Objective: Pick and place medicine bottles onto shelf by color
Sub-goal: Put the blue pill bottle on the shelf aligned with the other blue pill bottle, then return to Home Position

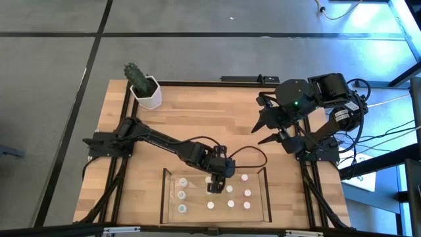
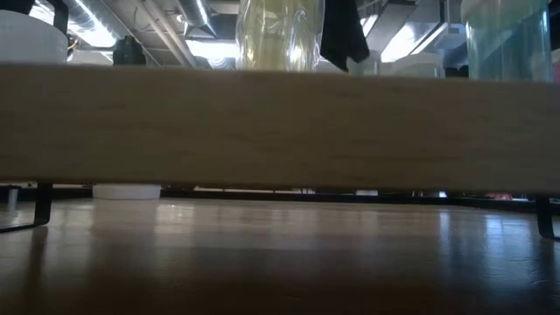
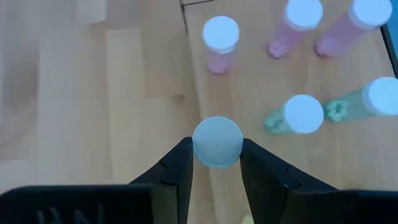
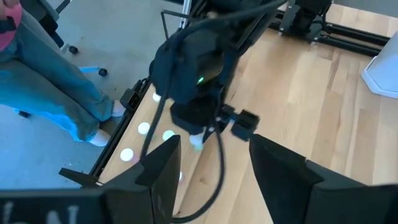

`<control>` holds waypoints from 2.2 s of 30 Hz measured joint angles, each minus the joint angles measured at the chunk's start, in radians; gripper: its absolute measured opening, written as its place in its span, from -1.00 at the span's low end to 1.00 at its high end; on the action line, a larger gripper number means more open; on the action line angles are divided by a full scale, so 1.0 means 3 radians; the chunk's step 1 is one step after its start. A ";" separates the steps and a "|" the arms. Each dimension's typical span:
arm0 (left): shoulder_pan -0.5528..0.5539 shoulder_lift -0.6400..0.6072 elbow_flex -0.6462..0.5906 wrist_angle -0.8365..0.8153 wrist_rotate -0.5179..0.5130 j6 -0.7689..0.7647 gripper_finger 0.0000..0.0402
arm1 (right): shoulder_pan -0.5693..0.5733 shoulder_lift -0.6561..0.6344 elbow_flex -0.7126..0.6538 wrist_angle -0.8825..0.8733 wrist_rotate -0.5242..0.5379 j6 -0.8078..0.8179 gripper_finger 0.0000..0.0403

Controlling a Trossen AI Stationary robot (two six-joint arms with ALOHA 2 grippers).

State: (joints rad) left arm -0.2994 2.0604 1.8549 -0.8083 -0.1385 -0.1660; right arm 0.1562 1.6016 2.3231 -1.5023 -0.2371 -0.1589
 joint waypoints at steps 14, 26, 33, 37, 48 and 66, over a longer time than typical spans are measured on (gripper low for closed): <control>-0.0069 0.0222 0.0000 0.0169 0.0103 -0.0023 -0.46 | 0.0000 0.0000 0.0000 0.0012 0.0000 0.0000 -0.04; -0.0073 0.0222 0.0000 0.0184 0.0098 -0.0034 -0.24 | -0.0001 0.0000 0.0001 0.0064 0.0000 0.0000 -0.04; -0.0073 0.0222 0.0000 0.0205 0.0144 -0.0051 -0.09 | -0.0001 0.0000 0.0001 0.0063 0.0000 0.0000 -0.04; -0.0073 0.0198 -0.0001 0.0284 0.0184 -0.0056 -0.09 | -0.0001 0.0000 0.0001 0.0063 0.0000 0.0000 -0.04; -0.0057 0.0112 0.0613 -0.0184 -0.0003 0.0040 -0.17 | -0.0001 0.0000 0.0001 0.0064 0.0000 0.0000 -0.04; -0.0034 -0.0489 0.1598 -0.1841 -0.0720 -0.0143 -0.96 | -0.0003 0.0000 0.0001 0.0169 0.0003 0.0000 -0.04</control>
State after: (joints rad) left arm -0.3096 1.9137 2.3344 -1.3607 -0.3546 -0.2089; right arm 0.1555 1.6016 2.3234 -1.4516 -0.2362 -0.1589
